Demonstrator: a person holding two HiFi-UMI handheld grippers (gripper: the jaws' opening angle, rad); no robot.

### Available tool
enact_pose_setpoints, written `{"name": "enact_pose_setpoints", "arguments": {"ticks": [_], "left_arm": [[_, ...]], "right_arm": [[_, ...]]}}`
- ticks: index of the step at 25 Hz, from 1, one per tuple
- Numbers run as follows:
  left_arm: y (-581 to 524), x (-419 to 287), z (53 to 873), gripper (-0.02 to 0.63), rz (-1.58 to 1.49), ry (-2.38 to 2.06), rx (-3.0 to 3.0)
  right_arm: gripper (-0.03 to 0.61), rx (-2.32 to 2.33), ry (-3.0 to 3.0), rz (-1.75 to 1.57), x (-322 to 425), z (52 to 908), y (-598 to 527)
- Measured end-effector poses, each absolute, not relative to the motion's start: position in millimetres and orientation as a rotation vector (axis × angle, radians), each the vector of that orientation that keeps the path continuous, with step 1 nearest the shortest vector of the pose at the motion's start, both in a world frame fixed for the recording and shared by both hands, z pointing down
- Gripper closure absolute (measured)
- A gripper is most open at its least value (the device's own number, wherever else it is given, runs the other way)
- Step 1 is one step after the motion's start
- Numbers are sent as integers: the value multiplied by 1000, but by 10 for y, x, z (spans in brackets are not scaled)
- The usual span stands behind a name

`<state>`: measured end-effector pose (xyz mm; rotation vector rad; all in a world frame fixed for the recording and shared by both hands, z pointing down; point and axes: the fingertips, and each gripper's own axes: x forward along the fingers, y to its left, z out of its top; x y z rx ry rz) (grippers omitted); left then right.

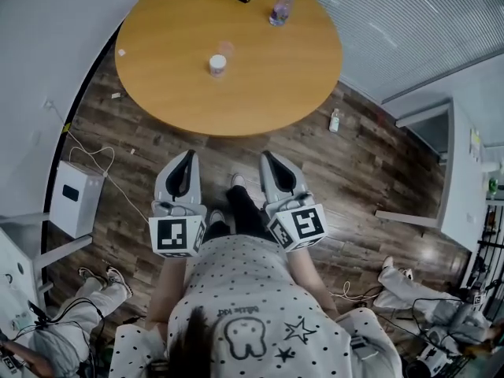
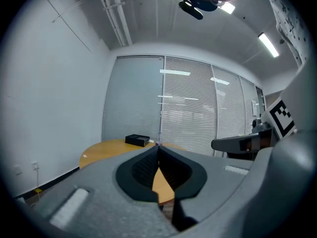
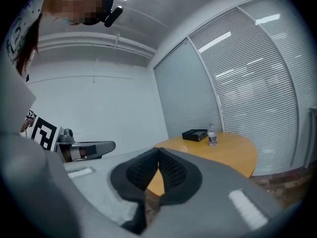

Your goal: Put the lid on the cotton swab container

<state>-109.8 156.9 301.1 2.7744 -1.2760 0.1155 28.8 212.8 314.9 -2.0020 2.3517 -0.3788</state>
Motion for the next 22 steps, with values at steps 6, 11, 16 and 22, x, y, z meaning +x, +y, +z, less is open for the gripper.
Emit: {"name": "enact_pose_setpoints", "arguments": {"ticks": [6, 11, 16, 22], "left_arm": [[1162, -814, 2938, 603, 85, -1360, 2764], [914, -683, 2901, 603, 76, -1427, 2738], [756, -581, 2957, 603, 84, -1476, 2708], [637, -537, 2994, 603, 75, -1540, 2661]], "right_arm": [[574, -1953, 2399, -363, 642, 3126, 1653], [574, -1903, 2434, -352, 823, 3092, 1347], [574, -1873, 2455, -371, 1009, 3131, 1164], [574, -1853, 2481, -400, 1153, 3219, 1063]]}}
